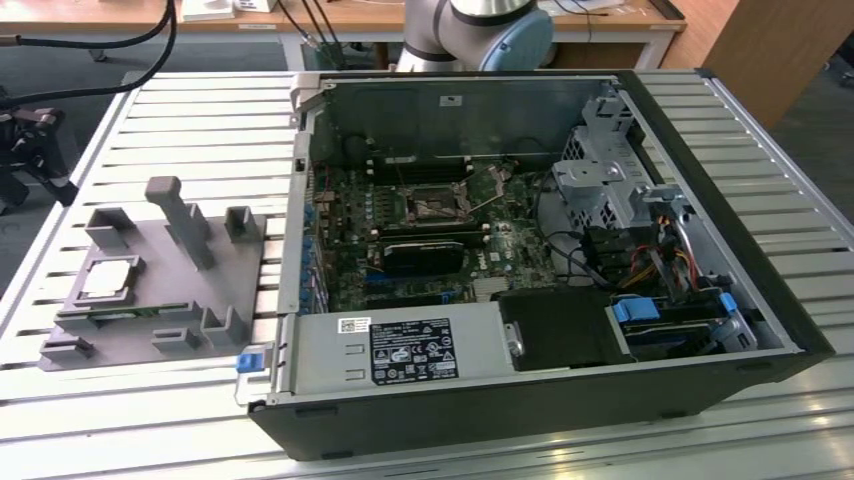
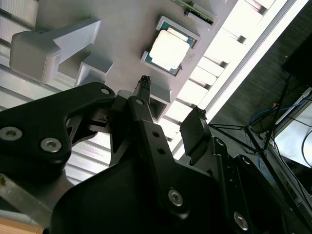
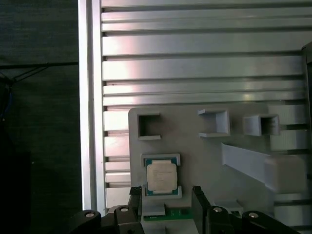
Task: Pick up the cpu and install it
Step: 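Pick up the cpu and move it towards the insertion slot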
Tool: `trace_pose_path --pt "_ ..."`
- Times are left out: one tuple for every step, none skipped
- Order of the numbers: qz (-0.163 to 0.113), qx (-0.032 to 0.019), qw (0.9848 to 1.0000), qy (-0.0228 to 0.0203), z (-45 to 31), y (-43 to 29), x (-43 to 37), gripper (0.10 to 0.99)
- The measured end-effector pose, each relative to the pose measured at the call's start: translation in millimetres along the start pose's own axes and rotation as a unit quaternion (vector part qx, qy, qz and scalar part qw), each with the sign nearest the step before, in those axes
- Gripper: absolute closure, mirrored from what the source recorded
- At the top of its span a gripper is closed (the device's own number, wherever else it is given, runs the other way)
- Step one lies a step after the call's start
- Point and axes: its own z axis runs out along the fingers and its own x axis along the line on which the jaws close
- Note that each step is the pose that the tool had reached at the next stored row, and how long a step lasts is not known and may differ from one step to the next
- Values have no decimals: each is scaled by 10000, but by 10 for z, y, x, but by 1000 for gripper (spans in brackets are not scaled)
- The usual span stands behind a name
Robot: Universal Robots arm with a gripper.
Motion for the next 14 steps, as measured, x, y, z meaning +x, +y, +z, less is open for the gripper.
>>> trace_pose_path --pt "0 0 10000 0 4 0 0 557" --pt "0 0 10000 0 9 -1 0 557" --pt "0 0 10000 0 14 -1 0 557" --pt "0 0 10000 0 19 -1 0 557" --pt "0 0 10000 -1 25 -1 0 557" --pt "0 0 10000 0 31 -2 0 557" --pt "0 0 10000 1 33 -2 0 557" --pt "0 0 10000 0 40 -2 0 557" --pt "0 -1 10000 -1 49 -3 1 557" --pt "0 -1 10000 0 60 -3 1 557" --pt "0 0 10000 0 75 -4 2 557" --pt "1 0 10000 0 93 -5 2 557" --pt "1 0 10000 0 110 -7 3 557" --pt "0 -1 10000 0 129 -11 2 557"
